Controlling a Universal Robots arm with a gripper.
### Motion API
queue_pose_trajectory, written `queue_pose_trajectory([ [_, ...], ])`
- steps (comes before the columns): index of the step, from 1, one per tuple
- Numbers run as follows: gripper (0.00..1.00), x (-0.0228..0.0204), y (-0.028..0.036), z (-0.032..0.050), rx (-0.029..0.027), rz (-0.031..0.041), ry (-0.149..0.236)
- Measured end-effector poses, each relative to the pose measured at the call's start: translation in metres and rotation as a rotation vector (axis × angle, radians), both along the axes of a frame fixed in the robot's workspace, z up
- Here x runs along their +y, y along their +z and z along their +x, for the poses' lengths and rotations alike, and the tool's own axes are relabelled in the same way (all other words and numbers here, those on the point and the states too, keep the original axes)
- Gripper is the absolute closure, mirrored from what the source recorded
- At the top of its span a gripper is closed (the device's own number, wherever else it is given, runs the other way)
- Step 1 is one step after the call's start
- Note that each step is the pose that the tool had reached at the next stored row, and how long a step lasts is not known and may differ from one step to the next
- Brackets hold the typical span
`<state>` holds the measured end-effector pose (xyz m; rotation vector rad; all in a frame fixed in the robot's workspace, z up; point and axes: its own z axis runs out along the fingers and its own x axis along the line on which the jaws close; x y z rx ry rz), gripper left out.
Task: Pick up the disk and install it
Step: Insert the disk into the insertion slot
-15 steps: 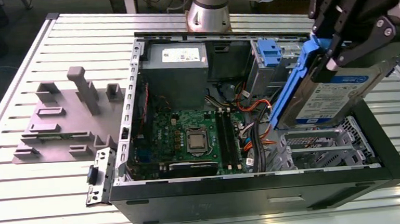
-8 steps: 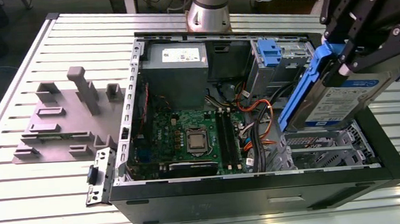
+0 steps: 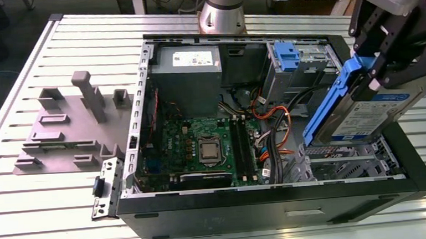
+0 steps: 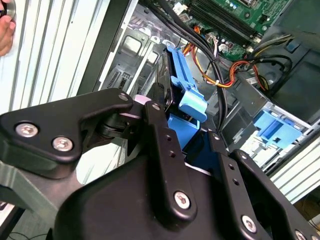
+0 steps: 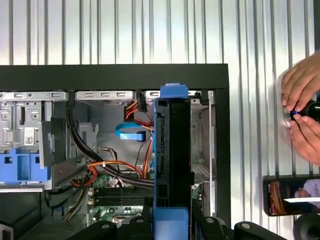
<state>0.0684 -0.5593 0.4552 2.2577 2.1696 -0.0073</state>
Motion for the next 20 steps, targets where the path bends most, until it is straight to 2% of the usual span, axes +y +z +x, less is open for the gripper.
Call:
queue_pose_trajectory([
  [8,0.64,-0.0069,-0.0092,0.0044,-0.0001,0.0000,-0.003],
  [13,0.64,-0.0073,-0.0146,0.0062,-0.0001,-0.0002,-0.004],
  [20,0.64,-0.0074,-0.0183,0.0073,-0.0001,0.0000,-0.006],
])
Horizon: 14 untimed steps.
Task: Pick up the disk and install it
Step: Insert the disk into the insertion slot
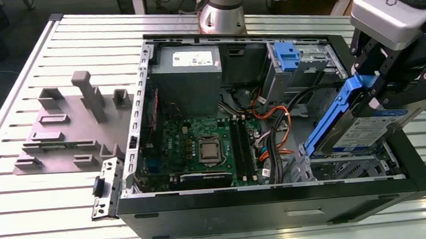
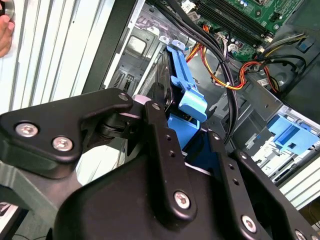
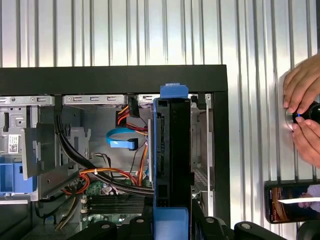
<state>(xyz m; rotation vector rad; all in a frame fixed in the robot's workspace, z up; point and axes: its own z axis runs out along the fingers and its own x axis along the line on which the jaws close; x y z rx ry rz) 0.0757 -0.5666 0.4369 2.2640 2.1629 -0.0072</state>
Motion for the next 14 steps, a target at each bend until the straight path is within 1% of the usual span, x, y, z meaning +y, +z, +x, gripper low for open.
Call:
queue_pose_trajectory([
  [10,0.64,0.0000,-0.0079,0.0000,0.0001,-0.0001,-0.001],
  [14,0.64,0.0000,-0.0086,0.0000,0.0000,-0.0002,-0.001],
])
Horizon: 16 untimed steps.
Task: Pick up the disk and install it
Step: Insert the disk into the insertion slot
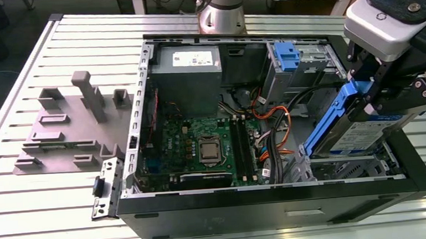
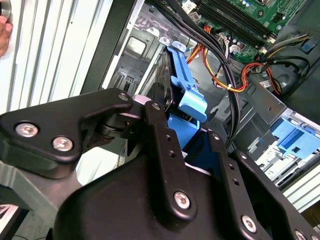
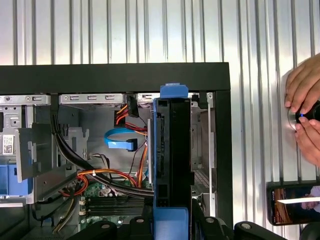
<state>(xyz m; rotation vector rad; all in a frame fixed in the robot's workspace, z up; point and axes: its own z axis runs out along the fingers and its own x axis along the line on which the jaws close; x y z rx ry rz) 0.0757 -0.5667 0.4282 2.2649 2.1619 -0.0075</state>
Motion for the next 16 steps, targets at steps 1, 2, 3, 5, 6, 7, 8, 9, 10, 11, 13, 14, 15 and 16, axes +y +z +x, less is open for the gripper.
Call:
queue_pose_trajectory([
  [1,0.64,0.0000,0.0000,0.0000,0.0000,0.0000,0.000],
  [2,0.64,0.0000,-0.0001,0.0000,0.0000,0.0001,0.000],
  [3,0.64,0.0000,-0.0001,0.0000,0.0000,0.0001,0.000],
  [5,0.64,0.0000,-0.0001,0.0000,0.0000,0.0001,0.000],
  [6,0.64,0.0000,-0.0002,0.0000,0.0000,0.0002,0.000],
  [7,0.64,0.0000,-0.0002,0.0000,0.0000,0.0001,0.000],
  [8,0.64,0.0000,-0.0002,0.0000,0.0000,0.0001,0.000],
  [9,0.64,0.0000,-0.0002,0.0000,-0.0001,0.0001,0.000],
  [10,0.62,0.0000,-0.0001,0.0000,0.0000,0.0000,0.000],
  [11,0.62,0.0000,-0.0002,0.0000,0.0000,0.0001,0.000],
  [13,0.56,0.0000,-0.0006,0.0000,0.0000,0.0003,0.000],
  [14,0.56,0.0000,-0.0021,0.0000,0.0000,0.0006,0.000],
  [15,0.56,0.0000,-0.0038,0.0000,0.0000,0.0004,0.000],
  [16,0.56,0.0000,-0.0055,0.0000,0.0000,0.0003,0.000],
])
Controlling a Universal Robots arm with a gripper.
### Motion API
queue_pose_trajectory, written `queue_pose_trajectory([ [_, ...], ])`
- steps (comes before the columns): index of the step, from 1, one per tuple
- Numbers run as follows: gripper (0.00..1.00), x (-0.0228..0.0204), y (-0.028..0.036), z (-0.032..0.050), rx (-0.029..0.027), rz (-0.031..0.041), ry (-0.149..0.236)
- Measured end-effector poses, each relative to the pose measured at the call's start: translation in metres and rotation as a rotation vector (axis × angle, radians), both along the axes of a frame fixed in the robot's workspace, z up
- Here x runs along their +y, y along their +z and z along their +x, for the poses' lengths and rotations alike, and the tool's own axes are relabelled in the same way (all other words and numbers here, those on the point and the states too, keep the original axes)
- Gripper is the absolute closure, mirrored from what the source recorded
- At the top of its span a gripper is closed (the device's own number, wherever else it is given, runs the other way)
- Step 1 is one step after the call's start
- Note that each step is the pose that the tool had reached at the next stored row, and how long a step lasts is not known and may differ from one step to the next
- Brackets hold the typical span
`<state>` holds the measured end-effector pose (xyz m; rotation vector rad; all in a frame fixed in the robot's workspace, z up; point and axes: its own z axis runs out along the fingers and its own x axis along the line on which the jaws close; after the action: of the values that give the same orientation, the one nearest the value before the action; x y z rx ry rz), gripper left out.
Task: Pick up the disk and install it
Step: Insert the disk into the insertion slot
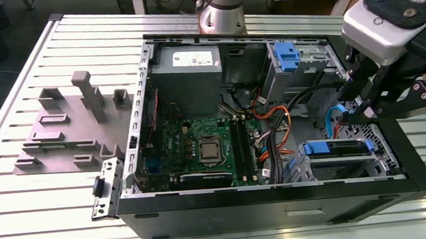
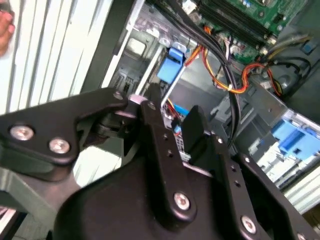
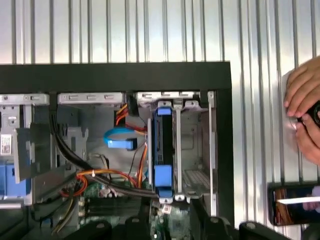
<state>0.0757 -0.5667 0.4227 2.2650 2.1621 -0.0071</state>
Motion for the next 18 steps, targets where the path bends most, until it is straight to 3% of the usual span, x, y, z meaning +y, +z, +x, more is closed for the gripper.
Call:
queue_pose_trajectory([
  [5,0.58,0.0000,-0.0090,0.0000,0.0000,-0.0001,0.000],
  [10,0.82,0.0000,-0.0180,0.0000,0.0000,-0.0001,0.000],
  [12,0.82,0.0000,-0.0218,0.0000,0.0000,-0.0002,0.000],
  [14,0.89,0.0000,-0.0254,0.0000,0.0001,-0.0001,0.000],
  [18,0.89,0.0000,-0.0328,0.0000,0.0000,0.0000,0.000],
])
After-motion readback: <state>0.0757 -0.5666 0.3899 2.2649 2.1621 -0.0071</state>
